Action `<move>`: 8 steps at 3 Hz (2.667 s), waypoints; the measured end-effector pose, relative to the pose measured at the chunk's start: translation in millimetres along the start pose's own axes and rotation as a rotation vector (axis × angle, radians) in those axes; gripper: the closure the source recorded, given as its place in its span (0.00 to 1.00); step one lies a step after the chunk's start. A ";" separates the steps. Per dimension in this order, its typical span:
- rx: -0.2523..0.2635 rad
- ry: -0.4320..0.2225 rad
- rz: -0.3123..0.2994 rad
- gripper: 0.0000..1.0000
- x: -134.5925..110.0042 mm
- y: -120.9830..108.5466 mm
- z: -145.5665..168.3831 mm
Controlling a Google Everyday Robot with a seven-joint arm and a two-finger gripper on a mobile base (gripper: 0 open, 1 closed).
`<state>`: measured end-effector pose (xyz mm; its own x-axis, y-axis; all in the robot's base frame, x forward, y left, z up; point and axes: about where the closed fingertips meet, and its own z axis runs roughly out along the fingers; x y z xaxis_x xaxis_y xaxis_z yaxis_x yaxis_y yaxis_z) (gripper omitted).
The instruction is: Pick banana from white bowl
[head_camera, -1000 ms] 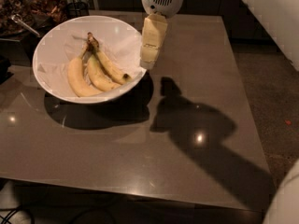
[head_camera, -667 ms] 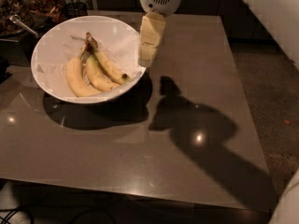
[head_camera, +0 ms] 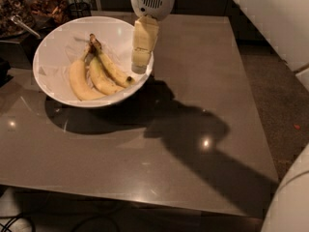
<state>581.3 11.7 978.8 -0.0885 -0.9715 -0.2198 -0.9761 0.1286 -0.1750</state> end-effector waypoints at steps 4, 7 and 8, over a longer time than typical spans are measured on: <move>-0.041 -0.022 -0.012 0.00 -46.4 5.6 27.2; -0.143 -0.073 0.064 0.39 -58.0 -8.2 58.6; -0.166 -0.086 0.122 0.36 -53.4 -10.0 64.9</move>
Offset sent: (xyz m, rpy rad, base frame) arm -0.0082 0.0105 0.0039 0.0789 -0.0175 0.0286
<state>608.7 75.2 930.0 -0.1979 -0.9291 -0.3124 -0.9790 0.2030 0.0165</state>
